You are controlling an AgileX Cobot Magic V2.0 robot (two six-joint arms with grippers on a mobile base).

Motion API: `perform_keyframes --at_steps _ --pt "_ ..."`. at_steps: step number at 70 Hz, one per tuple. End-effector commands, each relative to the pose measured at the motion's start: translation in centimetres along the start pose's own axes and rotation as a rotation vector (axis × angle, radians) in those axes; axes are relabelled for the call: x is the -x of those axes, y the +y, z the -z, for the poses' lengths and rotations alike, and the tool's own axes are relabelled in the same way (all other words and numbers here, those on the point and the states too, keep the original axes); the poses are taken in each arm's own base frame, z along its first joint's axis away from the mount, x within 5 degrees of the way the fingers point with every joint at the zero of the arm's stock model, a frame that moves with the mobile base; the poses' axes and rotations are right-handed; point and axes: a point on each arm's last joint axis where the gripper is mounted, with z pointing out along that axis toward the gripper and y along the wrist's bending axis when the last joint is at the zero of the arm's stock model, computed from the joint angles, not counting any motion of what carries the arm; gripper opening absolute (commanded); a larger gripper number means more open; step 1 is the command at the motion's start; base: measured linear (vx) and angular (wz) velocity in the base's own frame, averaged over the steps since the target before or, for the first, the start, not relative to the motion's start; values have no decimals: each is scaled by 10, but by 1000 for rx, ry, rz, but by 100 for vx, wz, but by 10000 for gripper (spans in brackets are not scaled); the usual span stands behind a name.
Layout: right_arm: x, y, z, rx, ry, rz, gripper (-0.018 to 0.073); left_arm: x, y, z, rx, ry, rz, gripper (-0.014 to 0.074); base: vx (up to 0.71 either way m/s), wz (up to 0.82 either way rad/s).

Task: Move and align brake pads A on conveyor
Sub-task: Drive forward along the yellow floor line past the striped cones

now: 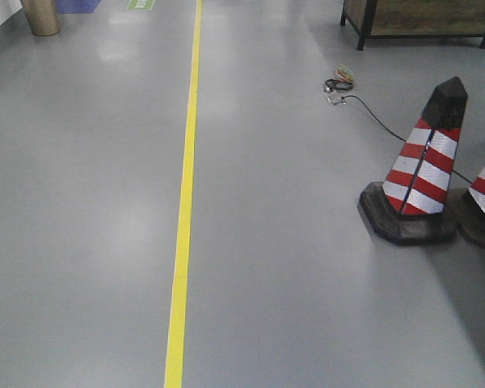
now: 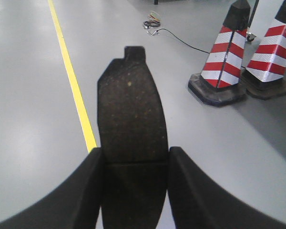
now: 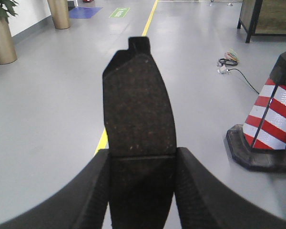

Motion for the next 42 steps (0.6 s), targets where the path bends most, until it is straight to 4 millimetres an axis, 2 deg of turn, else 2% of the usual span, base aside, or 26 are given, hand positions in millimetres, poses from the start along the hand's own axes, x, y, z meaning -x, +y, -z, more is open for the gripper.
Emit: perform_keyframes --at_steps 1,42 --pt "17 1 3 10 -115 20 3 16 -1 2 -5 -105 5 -6 67 -1" --pt "17 1 3 10 -115 20 3 16 -1 2 -5 -103 5 -6 62 1"
